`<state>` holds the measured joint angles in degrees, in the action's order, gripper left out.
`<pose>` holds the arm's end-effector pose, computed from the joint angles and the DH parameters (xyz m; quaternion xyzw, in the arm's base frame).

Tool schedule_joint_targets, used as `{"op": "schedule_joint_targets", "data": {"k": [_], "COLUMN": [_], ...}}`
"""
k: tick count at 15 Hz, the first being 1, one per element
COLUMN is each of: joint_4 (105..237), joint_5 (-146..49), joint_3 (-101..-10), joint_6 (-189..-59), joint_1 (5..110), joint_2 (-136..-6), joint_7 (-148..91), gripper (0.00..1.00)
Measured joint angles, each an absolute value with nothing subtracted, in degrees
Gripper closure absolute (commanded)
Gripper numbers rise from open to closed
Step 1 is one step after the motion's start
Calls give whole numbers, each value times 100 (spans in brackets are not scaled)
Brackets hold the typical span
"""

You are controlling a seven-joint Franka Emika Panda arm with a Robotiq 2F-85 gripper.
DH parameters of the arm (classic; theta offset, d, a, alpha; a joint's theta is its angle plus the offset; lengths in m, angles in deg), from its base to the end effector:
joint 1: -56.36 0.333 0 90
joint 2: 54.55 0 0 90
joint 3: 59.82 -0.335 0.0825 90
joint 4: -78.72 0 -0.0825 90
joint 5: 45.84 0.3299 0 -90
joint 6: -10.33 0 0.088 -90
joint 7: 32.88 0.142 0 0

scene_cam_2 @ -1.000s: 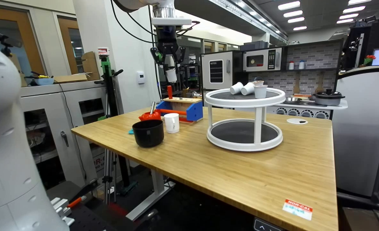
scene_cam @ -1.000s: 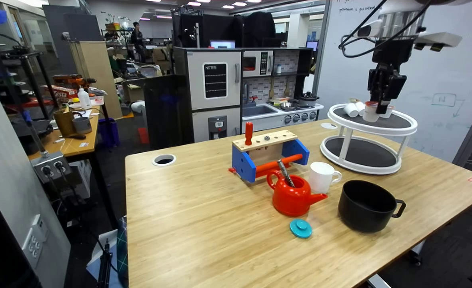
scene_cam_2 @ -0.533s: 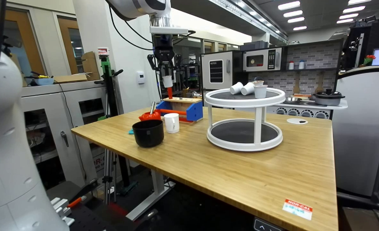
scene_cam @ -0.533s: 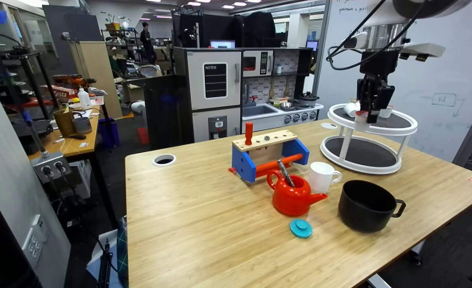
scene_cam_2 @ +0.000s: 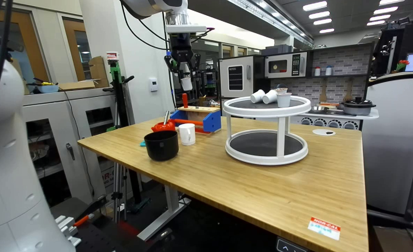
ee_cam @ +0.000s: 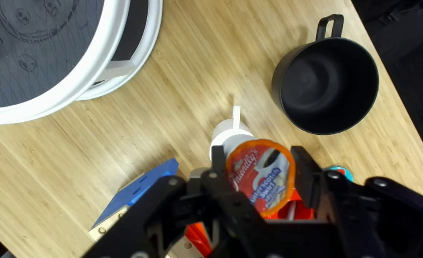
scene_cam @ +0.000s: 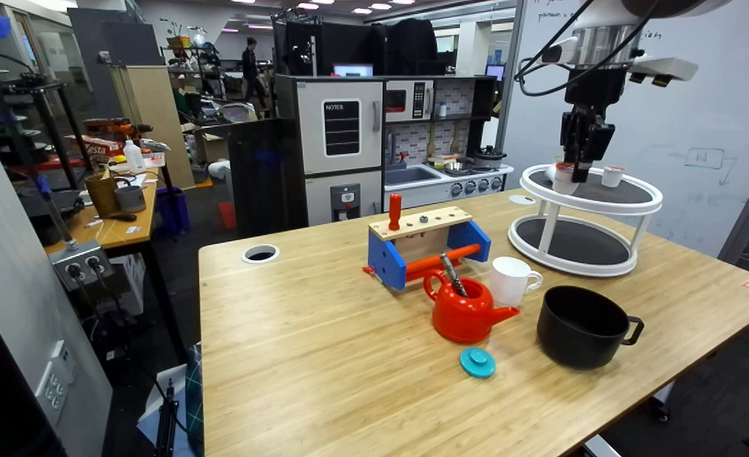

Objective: Put one of the cups atop the stand in the mug and another in the bowl, then place the marker in the kettle on the table

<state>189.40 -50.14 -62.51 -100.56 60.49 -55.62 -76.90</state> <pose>0.5090 0.0531 0.4777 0.8967 0.4413 -0.0181 0.0303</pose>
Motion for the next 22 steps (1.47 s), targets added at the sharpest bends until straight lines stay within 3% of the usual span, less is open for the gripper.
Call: {"op": "schedule_joint_targets", "data": {"k": [7,8,22], "joint_4": [18966,18966,18196], "joint_5": [-5017,-5017,-4997], "joint_3": [-6241,-6241,-6565], "joint_6": [-10056,-10056,-9947], "joint_1": [6042,6042,6133], "joint_2": [-5562,-5562,-6565], "joint_7": [-7655,-7655,-7667], "gripper": [52,77,77]}}
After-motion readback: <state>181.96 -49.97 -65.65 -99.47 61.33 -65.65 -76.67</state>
